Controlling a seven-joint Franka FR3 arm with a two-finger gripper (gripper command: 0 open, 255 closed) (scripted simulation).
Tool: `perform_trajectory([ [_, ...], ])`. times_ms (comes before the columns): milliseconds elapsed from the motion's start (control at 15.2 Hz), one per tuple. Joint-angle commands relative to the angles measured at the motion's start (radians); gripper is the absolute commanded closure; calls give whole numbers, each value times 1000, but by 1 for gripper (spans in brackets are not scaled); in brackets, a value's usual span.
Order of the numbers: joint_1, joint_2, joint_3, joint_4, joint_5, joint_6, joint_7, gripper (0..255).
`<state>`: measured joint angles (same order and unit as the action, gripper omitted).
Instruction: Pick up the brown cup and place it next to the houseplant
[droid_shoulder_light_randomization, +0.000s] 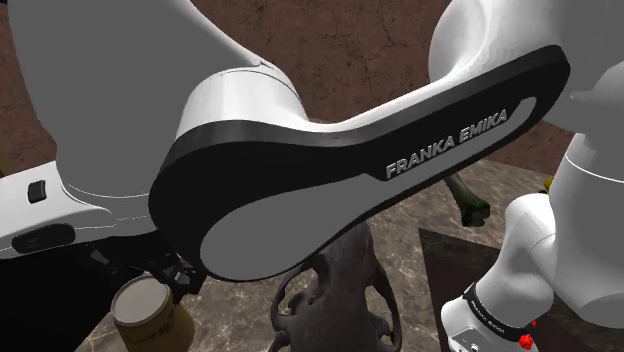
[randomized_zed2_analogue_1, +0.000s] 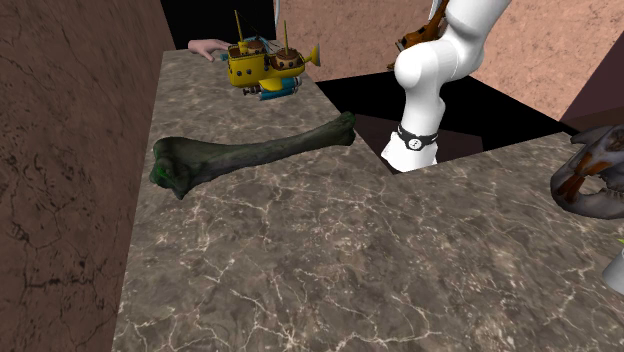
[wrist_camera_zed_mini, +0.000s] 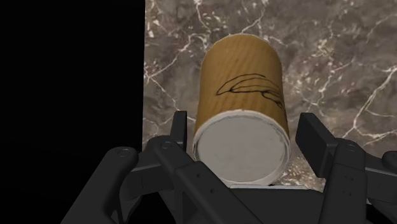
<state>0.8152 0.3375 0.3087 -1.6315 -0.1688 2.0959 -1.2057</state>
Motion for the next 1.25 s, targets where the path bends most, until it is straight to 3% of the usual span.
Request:
perform_trajectory([
  [0, -1, 4, -2, -22, -3, 27, 2, 255],
  [1188, 19, 97, -35, -135, -46, 230, 37, 255],
])
